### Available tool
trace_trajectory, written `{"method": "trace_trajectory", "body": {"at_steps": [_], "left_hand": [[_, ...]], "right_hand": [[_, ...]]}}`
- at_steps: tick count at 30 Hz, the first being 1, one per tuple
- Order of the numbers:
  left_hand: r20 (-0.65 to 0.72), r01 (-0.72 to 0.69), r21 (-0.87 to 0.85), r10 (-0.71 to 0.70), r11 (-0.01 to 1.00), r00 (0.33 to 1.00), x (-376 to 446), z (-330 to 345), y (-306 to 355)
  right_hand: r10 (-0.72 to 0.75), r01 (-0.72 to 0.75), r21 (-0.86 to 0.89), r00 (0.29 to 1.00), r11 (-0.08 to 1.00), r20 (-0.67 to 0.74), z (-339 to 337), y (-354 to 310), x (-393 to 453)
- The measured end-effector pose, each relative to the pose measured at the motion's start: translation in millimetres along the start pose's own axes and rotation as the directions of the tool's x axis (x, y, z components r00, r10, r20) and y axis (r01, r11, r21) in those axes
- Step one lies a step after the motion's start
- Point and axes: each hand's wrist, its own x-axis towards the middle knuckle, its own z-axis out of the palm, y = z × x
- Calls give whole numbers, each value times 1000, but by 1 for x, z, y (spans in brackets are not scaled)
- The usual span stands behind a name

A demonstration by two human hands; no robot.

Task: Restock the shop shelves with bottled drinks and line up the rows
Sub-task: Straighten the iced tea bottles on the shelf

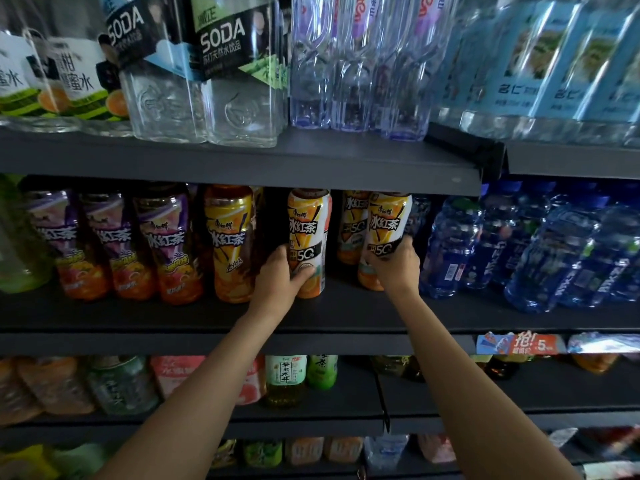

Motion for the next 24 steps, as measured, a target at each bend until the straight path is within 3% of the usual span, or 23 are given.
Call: {"method": "trace_trajectory", "body": {"at_steps": [15,21,24], "left_hand": [[-222,73,-6,-72,997,972,-8,24,18],[-271,137,-1,-132,991,953,-10,32,27],[-354,81,-30,-86,996,931,-18,29,27]], "right_hand": [[-111,109,-38,993,993,-37,22,-11,-33],[-138,136,21,987,990,86,11,-11,-28],[-156,147,70,977,987,149,1,-10,-28]]}}
